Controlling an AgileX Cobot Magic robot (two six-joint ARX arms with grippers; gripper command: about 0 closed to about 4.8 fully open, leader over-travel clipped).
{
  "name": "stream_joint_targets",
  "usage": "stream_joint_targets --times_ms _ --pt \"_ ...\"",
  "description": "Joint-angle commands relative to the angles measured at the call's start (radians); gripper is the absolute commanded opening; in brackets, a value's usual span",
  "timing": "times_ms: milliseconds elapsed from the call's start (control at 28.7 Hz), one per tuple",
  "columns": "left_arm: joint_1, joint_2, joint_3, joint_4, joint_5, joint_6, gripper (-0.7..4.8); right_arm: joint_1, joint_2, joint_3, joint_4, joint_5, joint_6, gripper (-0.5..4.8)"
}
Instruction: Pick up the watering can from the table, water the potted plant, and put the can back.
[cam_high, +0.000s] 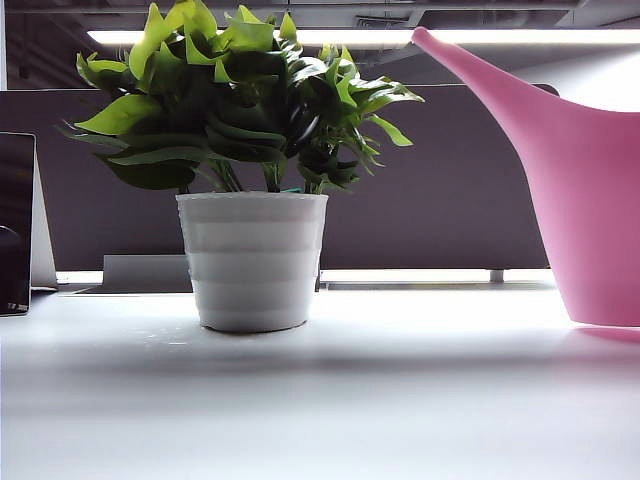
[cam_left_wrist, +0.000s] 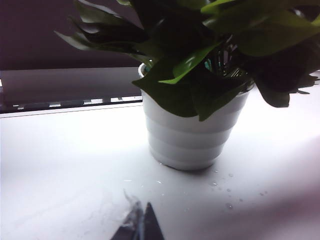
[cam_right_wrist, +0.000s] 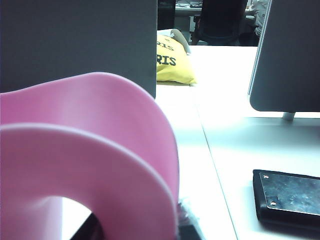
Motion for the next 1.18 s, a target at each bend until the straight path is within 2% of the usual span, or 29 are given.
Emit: stream_joint_targets --times_ms 35,139,174,591,661,974,1183 --pt "0.000 0.001 0.001 0.006 0.003 0.001 -0.05 0.000 -0.007 0.009 0.089 0.002 0.018 0.75" --pt "0.000 0.001 0.001 0.006 0.003 0.001 -0.05 0.000 -0.006 0.009 0.082 0.012 0.016 0.80" --pt "0.000 0.001 0.001 0.006 0.003 0.001 -0.05 0.000 0.001 0.009 0.082 0.012 0.016 1.07" --pt "0.000 0.001 0.001 0.006 0.003 0.001 -0.05 0.000 0.008 0.008 0.013 0.008 0.016 1.33" --pt "0.000 0.001 0.001 0.006 0.003 0.001 -0.05 0.000 0.008 0.008 -0.001 0.008 0.016 1.82" --pt "0.000 0.001 0.001 0.006 0.003 0.001 -0.05 0.001 0.008 0.007 -0.079 0.008 0.016 1.82" --pt "0.000 0.001 0.001 0.006 0.003 0.001 -0.05 0.001 0.008 0.000 -0.201 0.008 0.016 1.81"
